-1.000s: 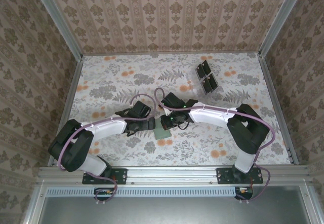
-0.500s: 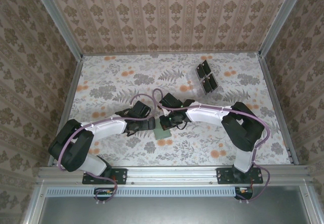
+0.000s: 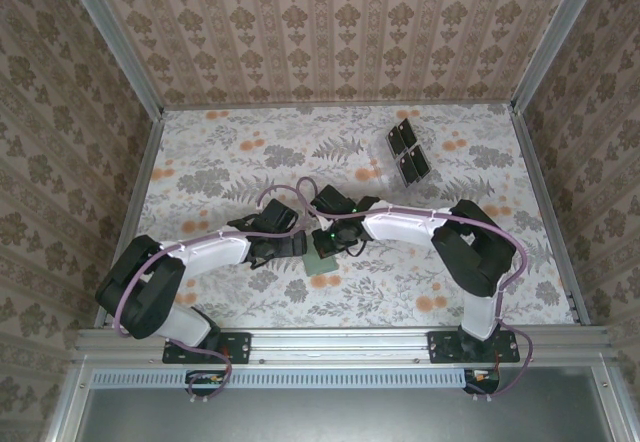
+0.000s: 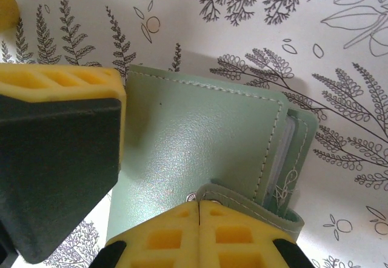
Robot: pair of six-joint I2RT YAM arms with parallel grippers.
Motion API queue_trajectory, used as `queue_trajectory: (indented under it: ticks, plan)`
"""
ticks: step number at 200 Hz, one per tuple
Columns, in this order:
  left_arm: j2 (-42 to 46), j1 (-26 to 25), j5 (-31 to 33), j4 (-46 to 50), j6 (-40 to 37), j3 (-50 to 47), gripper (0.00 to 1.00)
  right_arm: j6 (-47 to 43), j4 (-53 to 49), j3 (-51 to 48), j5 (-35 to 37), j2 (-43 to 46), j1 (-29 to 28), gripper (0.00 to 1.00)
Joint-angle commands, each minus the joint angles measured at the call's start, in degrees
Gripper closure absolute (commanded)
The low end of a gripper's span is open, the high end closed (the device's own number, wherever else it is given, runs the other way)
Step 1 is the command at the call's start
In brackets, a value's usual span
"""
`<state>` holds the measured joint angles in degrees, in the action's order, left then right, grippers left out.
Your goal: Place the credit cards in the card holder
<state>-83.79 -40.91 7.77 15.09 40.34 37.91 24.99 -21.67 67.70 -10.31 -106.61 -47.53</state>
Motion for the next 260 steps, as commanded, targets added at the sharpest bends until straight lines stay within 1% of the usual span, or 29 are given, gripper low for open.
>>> queue_trajectory:
  ticks: [1, 35, 86, 94, 116, 134, 161, 181, 207, 232, 260]
  plan:
    - [-2.77, -1.02, -7.35, 4.02, 3.02, -2.18, 0.00, -1.90, -3.17, 1.80, 2.28, -1.40, -1.19, 1.00]
    - [-2.76, -1.02, -7.52, 3.85, 3.16, -2.23, 0.00, -3.44, -5.41, 2.34, 5.13, -1.87, -2.62, 1.00]
    - [-3.11, -1.01, -7.42, 3.41, 3.25, -2.69, 0.00, -6.81, -8.74, 4.47, 12.73, -2.70, -6.26, 1.00]
    - [-3.38, -0.96, -7.53, 3.26, 3.28, -2.74, 0.00, -7.33, -10.73, 5.04, 13.99, -3.11, -6.98, 1.00]
    - [-4.02, -1.01, -7.77, 2.51, 3.52, -2.85, 0.00, -8.11, -12.18, 6.52, 16.26, -4.29, -8.68, 1.00]
    - [-4.43, -1.01, -7.78, 2.22, 3.48, -3.09, 0.00, -8.59, -13.03, 7.56, 16.84, -5.59, -9.72, 1.00]
    - [-4.72, -1.01, -7.77, 2.05, 3.49, -3.11, 0.00, -8.19, -13.15, 8.05, 16.50, -6.05, -9.79, 1.00]
    - [-4.71, -0.97, -7.73, 1.95, 3.52, -3.33, 0.00, -7.72, -13.23, 8.72, 16.04, -5.27, -9.53, 0.91]
    - [-4.43, -0.98, -7.69, 1.94, 3.52, -3.46, 0.00, -5.92, -12.15, 9.20, 13.61, -3.40, -8.17, 0.75]
    - [-4.32, -0.99, -7.57, 1.91, 3.52, -3.46, 0.00, -3.71, -10.78, 9.37, 11.73, -0.89, -6.64, 0.68]
    - [-4.37, -0.90, -7.58, 1.83, 3.53, -3.47, 0.00, -1.48, -10.32, 9.58, 11.57, 1.65, -5.66, 0.63]
